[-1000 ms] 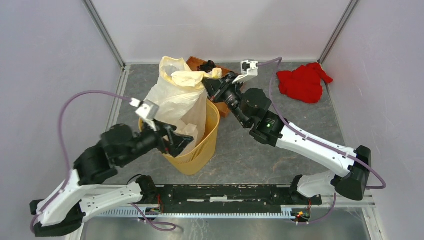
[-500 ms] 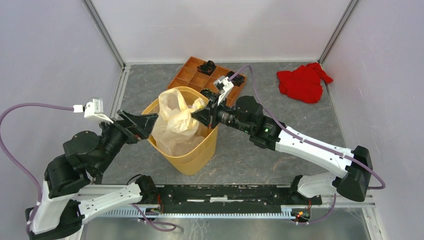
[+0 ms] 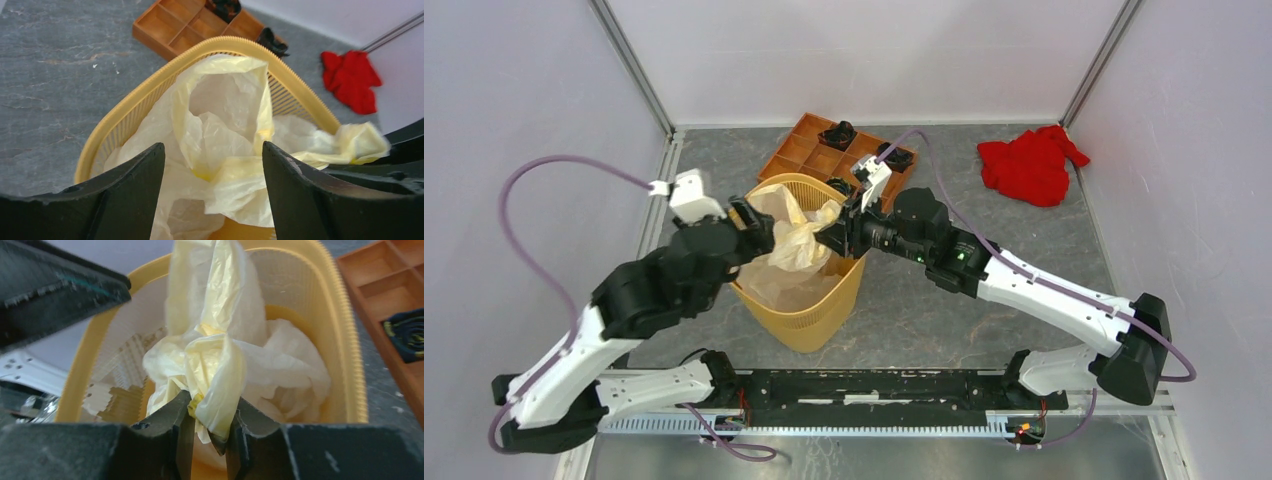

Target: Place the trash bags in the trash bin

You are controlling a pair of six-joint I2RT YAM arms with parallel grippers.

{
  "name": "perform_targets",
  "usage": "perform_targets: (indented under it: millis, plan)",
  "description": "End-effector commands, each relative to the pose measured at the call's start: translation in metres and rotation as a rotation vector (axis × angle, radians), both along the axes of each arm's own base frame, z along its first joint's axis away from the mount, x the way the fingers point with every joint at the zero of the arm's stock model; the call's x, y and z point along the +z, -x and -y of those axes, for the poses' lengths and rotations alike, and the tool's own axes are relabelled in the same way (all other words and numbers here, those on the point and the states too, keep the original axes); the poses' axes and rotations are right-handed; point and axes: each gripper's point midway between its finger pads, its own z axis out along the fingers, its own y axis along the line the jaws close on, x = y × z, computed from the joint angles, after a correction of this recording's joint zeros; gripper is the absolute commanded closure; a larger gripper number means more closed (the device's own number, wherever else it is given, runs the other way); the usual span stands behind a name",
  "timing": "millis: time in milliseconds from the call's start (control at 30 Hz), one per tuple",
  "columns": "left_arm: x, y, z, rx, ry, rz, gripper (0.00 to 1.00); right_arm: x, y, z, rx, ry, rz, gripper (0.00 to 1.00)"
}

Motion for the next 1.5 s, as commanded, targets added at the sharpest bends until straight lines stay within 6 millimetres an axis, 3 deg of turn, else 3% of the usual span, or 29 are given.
perform_targets:
  millis: [0,233,500,667,833,933,1100,1267,1367,1467]
  plan:
    - [-0.007,-0.013,0.007,0.052,-0.075,-0.024,0.22,-0.026,-0.027,0.033,-0.128,0.169,0.008,0.68]
    - [-0.017,-0.026,0.037,-0.002,-0.058,-0.016,0.26,-0.006,-0.051,0.052,-0.205,0.276,0.128,0.61]
    - [-0.028,-0.032,0.061,-0.069,-0.065,-0.046,0.43,0.028,-0.065,0.064,-0.260,0.331,0.255,0.53]
    - [-0.048,-0.033,0.078,-0.124,-0.098,-0.094,0.50,0.031,-0.075,0.077,-0.325,0.382,0.299,0.52]
    - [-0.058,-0.044,0.075,-0.099,-0.143,-0.092,0.63,0.033,-0.078,0.084,-0.349,0.420,0.319,0.46]
    - [-0.055,-0.052,0.073,-0.101,-0.129,-0.086,0.76,0.040,-0.070,0.083,-0.312,0.410,0.313,0.40]
    - [-0.022,-0.047,0.069,-0.141,-0.074,-0.058,0.97,0.055,-0.046,0.100,-0.269,0.374,0.291,0.25]
    - [0.008,-0.021,0.069,-0.267,0.000,-0.020,0.98,0.063,-0.016,0.116,-0.207,0.320,0.266,0.12]
    - [0.009,-0.008,0.064,-0.306,0.006,-0.033,0.98,0.063,-0.002,0.122,-0.187,0.291,0.233,0.02]
    - [0.005,-0.005,0.046,-0.240,-0.001,-0.052,0.98,0.057,0.004,0.131,-0.198,0.299,0.186,0.02]
